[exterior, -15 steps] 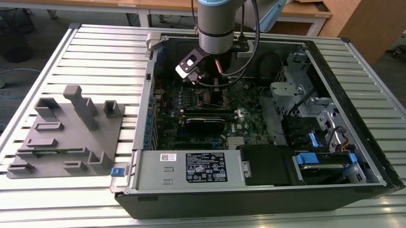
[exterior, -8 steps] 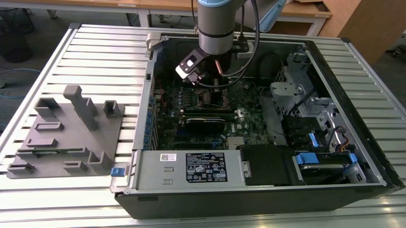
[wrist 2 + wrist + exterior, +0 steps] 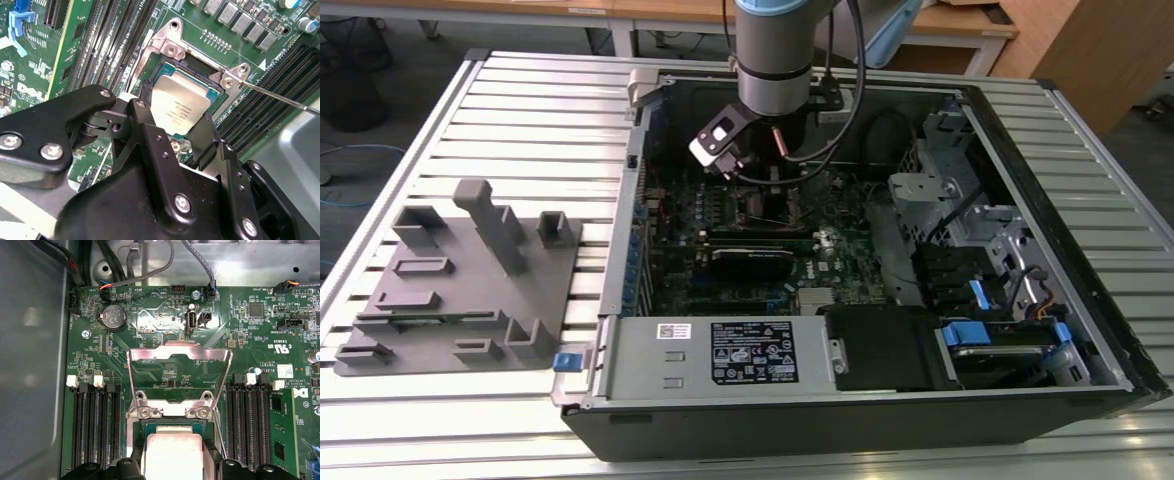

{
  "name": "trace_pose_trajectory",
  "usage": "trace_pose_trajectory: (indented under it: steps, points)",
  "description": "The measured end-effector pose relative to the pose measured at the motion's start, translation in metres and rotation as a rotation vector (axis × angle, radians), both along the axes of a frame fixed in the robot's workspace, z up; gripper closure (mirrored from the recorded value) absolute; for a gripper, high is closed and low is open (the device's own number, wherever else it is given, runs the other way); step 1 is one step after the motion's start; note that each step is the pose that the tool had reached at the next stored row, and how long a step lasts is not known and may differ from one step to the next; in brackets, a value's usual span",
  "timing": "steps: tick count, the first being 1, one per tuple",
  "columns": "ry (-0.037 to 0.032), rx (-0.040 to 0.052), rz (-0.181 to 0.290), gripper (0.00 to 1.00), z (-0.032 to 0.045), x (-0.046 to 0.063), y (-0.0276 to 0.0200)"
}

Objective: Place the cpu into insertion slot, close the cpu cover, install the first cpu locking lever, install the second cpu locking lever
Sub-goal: 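Place the cpu into insertion slot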

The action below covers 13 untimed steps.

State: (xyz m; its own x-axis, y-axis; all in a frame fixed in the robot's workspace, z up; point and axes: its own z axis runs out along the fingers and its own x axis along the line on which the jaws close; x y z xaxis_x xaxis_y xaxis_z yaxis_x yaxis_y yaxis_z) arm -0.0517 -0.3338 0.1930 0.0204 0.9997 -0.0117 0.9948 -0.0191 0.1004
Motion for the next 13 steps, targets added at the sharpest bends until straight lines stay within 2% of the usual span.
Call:
trace_pose_trajectory:
  steps: [13]
  points:
    - [0.0001,-0.0001,0.000,0.46,-0.0011,-0.0001,0.0000]
